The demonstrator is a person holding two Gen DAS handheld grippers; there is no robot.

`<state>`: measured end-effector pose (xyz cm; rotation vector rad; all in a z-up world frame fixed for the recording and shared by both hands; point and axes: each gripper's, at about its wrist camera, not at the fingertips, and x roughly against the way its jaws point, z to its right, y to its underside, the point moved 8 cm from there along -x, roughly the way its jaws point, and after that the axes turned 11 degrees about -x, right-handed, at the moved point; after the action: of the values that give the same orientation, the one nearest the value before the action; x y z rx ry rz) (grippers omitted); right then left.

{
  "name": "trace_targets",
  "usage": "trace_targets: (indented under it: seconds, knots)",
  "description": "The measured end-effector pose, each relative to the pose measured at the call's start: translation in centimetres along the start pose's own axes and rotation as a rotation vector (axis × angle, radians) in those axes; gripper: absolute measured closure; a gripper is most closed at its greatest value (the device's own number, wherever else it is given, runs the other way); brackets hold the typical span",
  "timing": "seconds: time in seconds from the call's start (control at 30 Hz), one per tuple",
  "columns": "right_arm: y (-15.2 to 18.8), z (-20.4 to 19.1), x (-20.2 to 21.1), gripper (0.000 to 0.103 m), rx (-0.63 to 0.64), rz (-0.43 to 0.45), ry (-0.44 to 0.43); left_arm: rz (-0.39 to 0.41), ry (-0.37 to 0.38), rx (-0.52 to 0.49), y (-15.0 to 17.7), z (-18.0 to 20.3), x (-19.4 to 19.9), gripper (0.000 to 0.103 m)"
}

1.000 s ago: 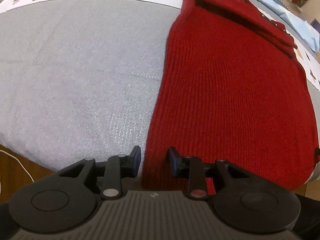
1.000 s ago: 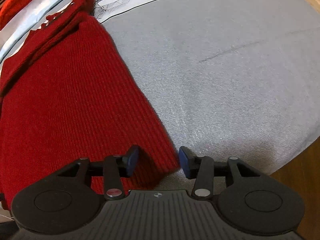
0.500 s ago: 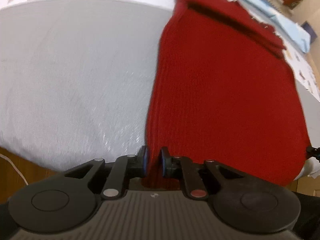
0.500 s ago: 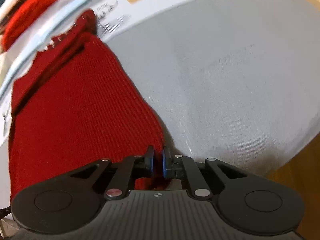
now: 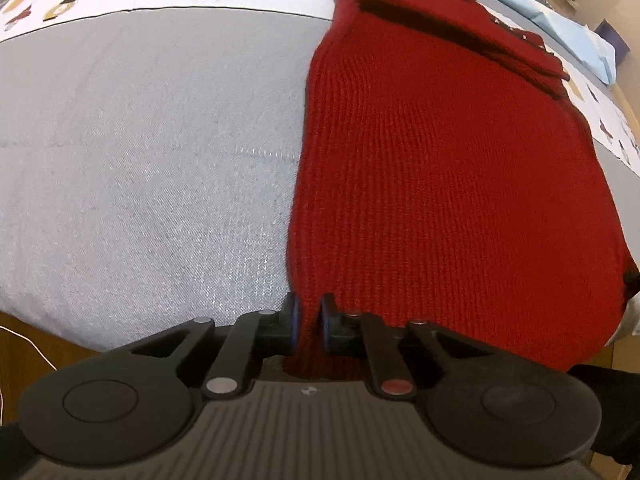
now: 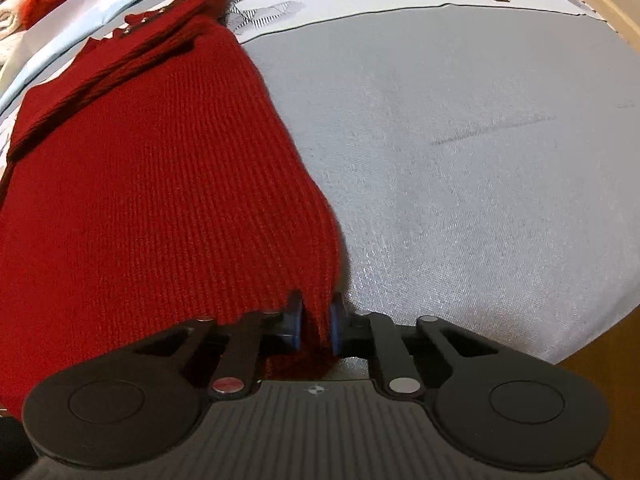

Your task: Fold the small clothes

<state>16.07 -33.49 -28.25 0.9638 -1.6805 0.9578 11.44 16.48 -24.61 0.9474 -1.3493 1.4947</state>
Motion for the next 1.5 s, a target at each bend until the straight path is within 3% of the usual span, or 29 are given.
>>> trace_targets:
  seconds: [0.17, 0.4, 0.6, 0.8, 0.9, 1.0, 1.07, 1.13, 1.23, 1.33, 1.37, 1.4, 1.43, 1.5]
  knots:
    - [-0.9, 0.1, 2.9, 0.093, -0.086, 0.048, -0.082, 0.034, 0.046, 0.022, -1.4, 0.1, 2.4, 0.094]
    - [-2.5, -2.1, 9.2, 0.094, -0.075, 0.159, -0.232, 0.144, 0.088, -0.102, -3.6, 1.9, 9.3, 0.095]
    - [-2.5, -2.7, 14.4, 0.094, -0.061, 0.225, -0.341, 0.24, 0.119, -0.203, -3.1, 3.2, 15.6, 0.098]
    - [-0.6, -1.1, 21.0, 0.095, -0.064, 0.24, -0.454, 0.343, 0.194, -0.186, -1.1, 1.8, 23.4, 0.098]
    - [0.5, -0.1, 24.6, 0.095, -0.086, 0.257, -0.514, 0.367, 0.214, -0.144, -1.6, 0.5, 24.9, 0.098]
    - [-0.6, 0.2, 24.7, 0.095, -0.118, 0.254, -0.508, 0.36, 0.225, -0.097, -4.6, -1.1, 22.6, 0.098]
    - [-2.8, -0.4, 22.6, 0.095, -0.131, 0.245, -0.483, 0.33, 0.212, -0.059, -8.1, -2.1, 18.8, 0.098]
    - [-5.6, -1.3, 19.5, 0.095, -0.169, 0.22, -0.453, 0.298, 0.172, -0.034, -11.9, -3.3, 14.5, 0.098]
    - [-10.0, -2.9, 13.8, 0.095, -0.224, 0.195, -0.403, 0.281, 0.173, 0.075, -16.8, -5.5, 8.7, 0.096]
    - [-13.4, -4.0, 7.7, 0.086, -0.266, 0.179, -0.342, 0.252, 0.15, 0.239, -18.3, -8.9, 5.2, 0.095]
    - [-13.7, -3.8, 6.4, 0.084, -0.294, 0.196, -0.316, 0.232, 0.136, 0.252, -18.5, -9.3, 4.6, 0.095]
    - [-14.0, -3.3, 5.2, 0.083, -0.315, 0.241, -0.282, 0.237, 0.127, 0.253, -18.8, -9.5, 4.3, 0.088]
    - [-13.8, -3.0, 4.1, 0.081, -0.309, 0.254, -0.246, 0.235, 0.124, 0.256, -19.0, -9.5, 3.8, 0.073]
    - [-13.4, -2.6, 2.0, 0.079, -0.332, 0.186, -0.213, 0.2, 0.127, 0.256, -18.7, -9.2, 2.7, 0.062]
